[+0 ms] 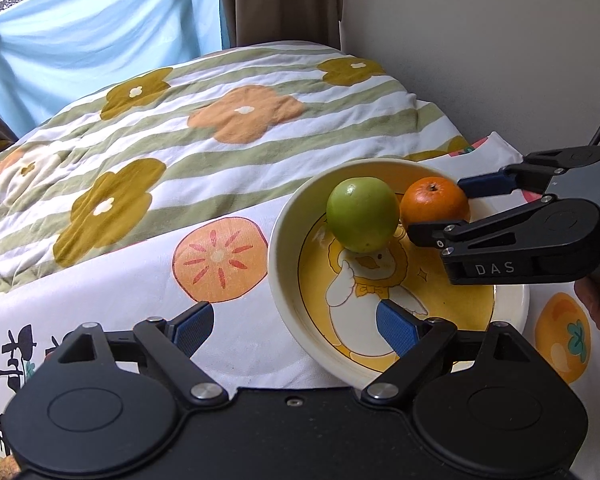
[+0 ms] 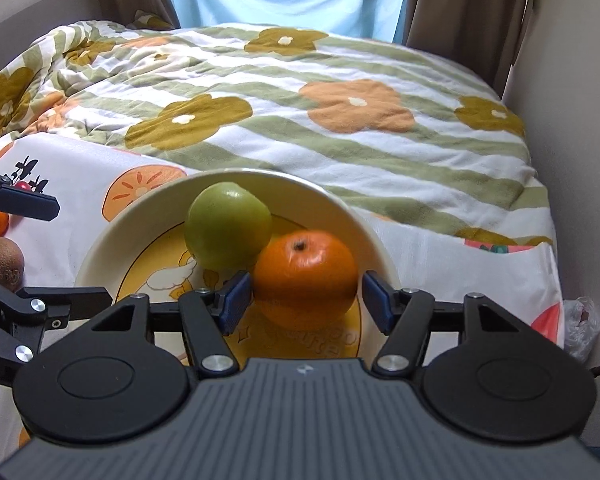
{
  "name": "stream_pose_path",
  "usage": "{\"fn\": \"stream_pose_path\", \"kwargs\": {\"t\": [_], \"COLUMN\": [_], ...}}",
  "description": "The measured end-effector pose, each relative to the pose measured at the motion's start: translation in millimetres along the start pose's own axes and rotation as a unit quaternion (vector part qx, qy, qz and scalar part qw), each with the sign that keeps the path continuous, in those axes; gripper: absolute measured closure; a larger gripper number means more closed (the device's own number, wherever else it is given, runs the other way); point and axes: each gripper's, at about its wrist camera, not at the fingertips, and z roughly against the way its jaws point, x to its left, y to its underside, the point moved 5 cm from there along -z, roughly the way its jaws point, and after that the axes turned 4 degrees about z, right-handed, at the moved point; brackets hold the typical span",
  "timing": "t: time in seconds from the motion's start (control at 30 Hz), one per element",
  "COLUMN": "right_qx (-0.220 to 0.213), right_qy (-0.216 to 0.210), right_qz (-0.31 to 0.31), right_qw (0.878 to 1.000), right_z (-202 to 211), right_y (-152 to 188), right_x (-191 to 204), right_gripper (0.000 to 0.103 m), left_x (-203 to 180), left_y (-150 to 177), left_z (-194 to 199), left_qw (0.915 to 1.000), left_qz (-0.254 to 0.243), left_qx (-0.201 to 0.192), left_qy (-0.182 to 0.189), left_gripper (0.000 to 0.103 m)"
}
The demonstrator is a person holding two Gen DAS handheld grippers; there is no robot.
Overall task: Organize fruits
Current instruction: 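Lower the green apple and orange into the bowl and open both grippers, then withdraw both grippers from the bowl back toward the remaining fruits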
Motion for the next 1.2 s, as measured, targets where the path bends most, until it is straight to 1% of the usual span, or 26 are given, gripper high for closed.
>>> {"fn": "stream_pose_path", "kwargs": {"t": [0.03,0.1,0.17,0.3,0.47,0.63,0.77,0.87,1.2], "right_qx": [-0.008,-0.025,-0.021,-0.018,-0.019,-0.021,-0.026,-0.031,-0.059], "right_qy": [0.007,0.019,0.014,0.026,0.035,0.044,0.045,0.047,0.033], "right_qz": [0.001,-0.006,-0.017,-0.035,-0.062,-0.08,-0.086,-0.087,-0.075], "right_qw": [1.0,0.999,1.0,0.999,0.997,0.996,0.995,0.995,0.995], "right_z": [3.1,10.0,11.5,16.5,29.7,50.5,73.7,93.9,163.8], "right_y": [-0.9,-3.7,-3.3,-1.6,-1.0,1.3,6.2,11.4,36.4], "right_x": [-0.4,-4.6,-7.2,-11.1,-15.3,-17.1,-16.2,-14.3,-1.6], "right_gripper": [0.0,0.0,0.0,0.0,0.0,0.0,0.0,0.0,0.0], "left_x": [-0.2,-1.2,-1.9,-3.7,-6.9,-11.6,-19.3,-24.5,-52.1], "left_y": [0.6,1.6,1.7,-0.7,-6.2,-8.1,-4.6,0.5,36.2], "left_z": [-0.2,-0.6,-0.2,3.5,11.5,27.9,51.5,70.8,135.6], "left_qw": [1.0,1.0,1.0,0.9999,0.9997,0.9991,0.9982,0.997,0.9907], "left_qz": [-0.001,-0.002,-0.002,-0.002,-0.005,-0.003,0.0,0.014,0.05], "left_qx": [0.001,0.002,0.002,-0.005,-0.02,-0.04,-0.06,-0.075,-0.12], "left_qy": [0.0,0.002,0.004,0.01,0.014,0.011,-0.001,-0.011,-0.04], "left_gripper": [0.012,0.012,0.012,0.012,0.012,0.012,0.012,0.012,0.012]}}
